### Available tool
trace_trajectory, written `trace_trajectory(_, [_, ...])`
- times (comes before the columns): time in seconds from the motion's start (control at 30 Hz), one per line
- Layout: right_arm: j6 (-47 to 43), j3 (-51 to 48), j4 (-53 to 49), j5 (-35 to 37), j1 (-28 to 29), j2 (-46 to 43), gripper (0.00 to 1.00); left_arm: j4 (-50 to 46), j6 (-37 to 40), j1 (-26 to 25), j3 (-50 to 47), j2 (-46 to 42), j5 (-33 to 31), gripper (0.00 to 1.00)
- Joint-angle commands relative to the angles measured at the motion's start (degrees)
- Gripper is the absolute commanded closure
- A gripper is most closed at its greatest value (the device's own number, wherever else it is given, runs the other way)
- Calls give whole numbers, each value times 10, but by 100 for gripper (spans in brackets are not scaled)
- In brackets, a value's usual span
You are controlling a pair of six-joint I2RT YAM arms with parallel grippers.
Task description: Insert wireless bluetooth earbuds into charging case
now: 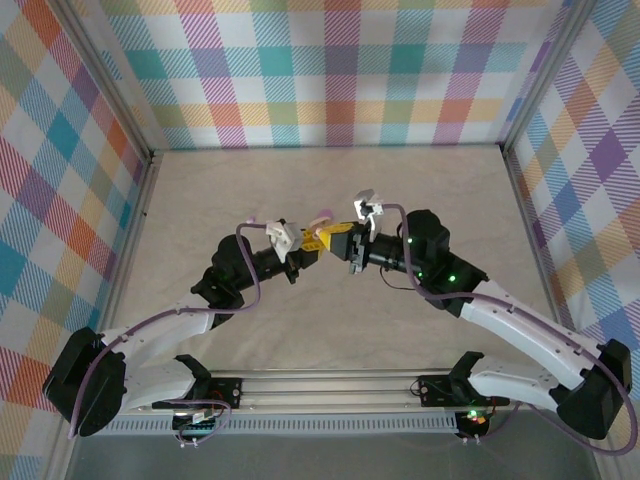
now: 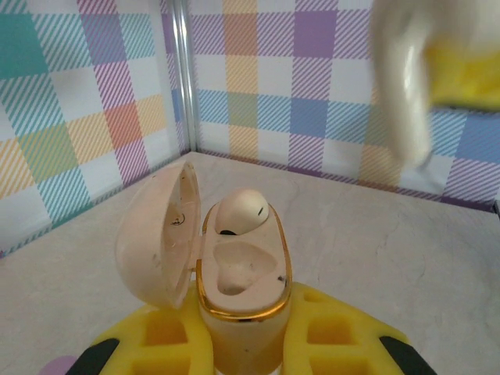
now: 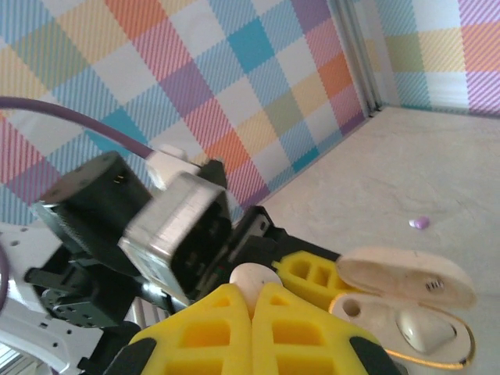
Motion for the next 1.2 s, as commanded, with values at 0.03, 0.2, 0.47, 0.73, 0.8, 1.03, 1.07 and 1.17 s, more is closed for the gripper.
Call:
trace_trajectory(0.03, [15,-15,81,24,5,18,96,64,-35,-9,-7,5,-7,100])
trace_trajectory(0.2, [9,-15,101,22,4,33,95,63,-40,-17,-8,-1,-5,100])
trace_trajectory(0.47, [1,-14,100,32,4,32,95,57,-43,-21,-13,-12,-6,100])
trace_trajectory(0.73, [5,-26,96,25,4,34,95,57,-46,-23,-13,-22,-6,100])
trace_trajectory(0.8, [6,-29,94,24,4,33,95,56,-48,-23,-13,-26,-6,100])
trace_trajectory(1.03, [9,-36,93,23,4,36,96,57,-51,-25,-17,-38,-6,100])
trace_trajectory(1.07, [10,-37,94,22,4,36,96,56,-51,-26,-18,-40,-7,100])
trace_trajectory(1.17, [15,-39,92,16,4,38,96,54,-52,-27,-18,-44,-8,100])
